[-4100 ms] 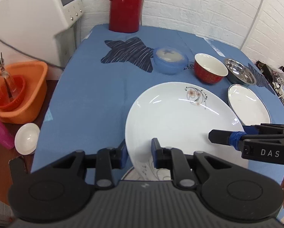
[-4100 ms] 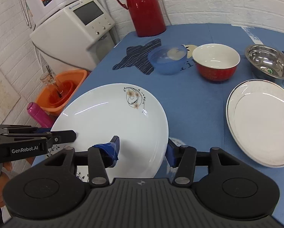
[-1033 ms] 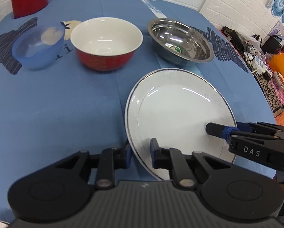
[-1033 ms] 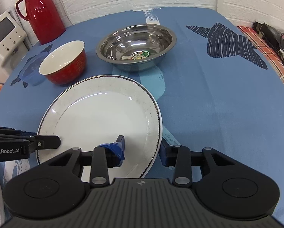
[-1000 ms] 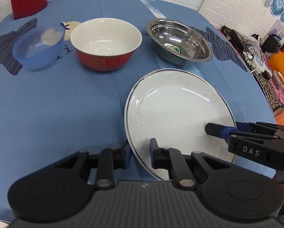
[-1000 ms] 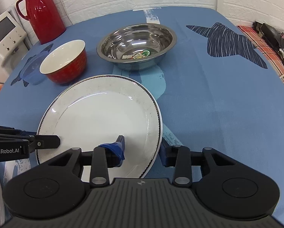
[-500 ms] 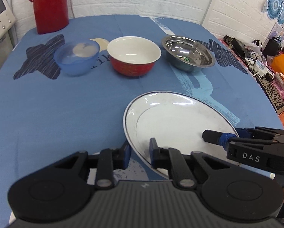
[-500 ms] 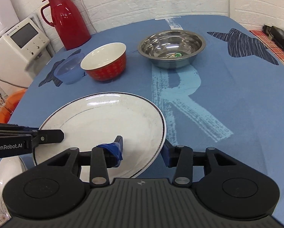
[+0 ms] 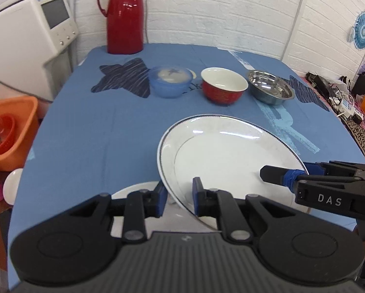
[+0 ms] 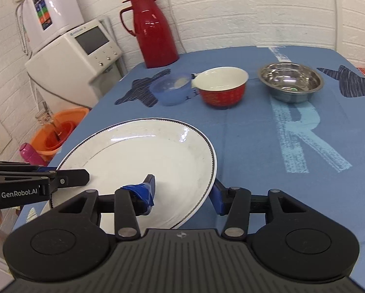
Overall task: Organize plates and bowls
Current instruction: 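Lower the held plates onto the plain dark-rimmed plate with both grippers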
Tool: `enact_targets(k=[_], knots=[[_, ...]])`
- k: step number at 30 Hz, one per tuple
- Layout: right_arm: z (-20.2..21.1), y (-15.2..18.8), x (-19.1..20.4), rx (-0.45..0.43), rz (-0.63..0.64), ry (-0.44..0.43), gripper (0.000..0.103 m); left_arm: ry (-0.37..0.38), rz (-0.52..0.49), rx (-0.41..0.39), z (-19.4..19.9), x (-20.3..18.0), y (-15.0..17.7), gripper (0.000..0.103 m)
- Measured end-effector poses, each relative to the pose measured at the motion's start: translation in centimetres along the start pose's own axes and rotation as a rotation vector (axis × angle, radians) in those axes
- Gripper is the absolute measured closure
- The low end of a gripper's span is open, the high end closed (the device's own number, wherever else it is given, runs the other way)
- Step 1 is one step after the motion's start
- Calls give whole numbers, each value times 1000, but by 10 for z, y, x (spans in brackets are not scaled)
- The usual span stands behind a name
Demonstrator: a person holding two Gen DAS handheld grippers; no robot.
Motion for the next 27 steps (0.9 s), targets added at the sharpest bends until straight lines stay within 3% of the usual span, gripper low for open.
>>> enact_targets(k=[6,14,18,22,27], knots=[[5,25,56,13,38,-89,67,-53,61,-27,45,44,47,92],[-1,51,92,70,103,-115,65,-57,116,-23,60,76,87,92],[-1,56,96,84,116,-96,64,-24,135,-7,53,81,94,90],[6,48,94,100,136,-88,64,31,144,19,52,80,92,74],[14,43,89,89,182,-49,64,51,133,-14,65,79,80,69]])
Point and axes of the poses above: each gripper's, at about its wrist camera, not at the fingertips, and z roughly against the way its jaws point, x to its left, y to its underside, the point moved 8 cm from there along -z, roughly the way its jaws point, and after that the axes turned 11 degrees about y, right-handed, at the moved point
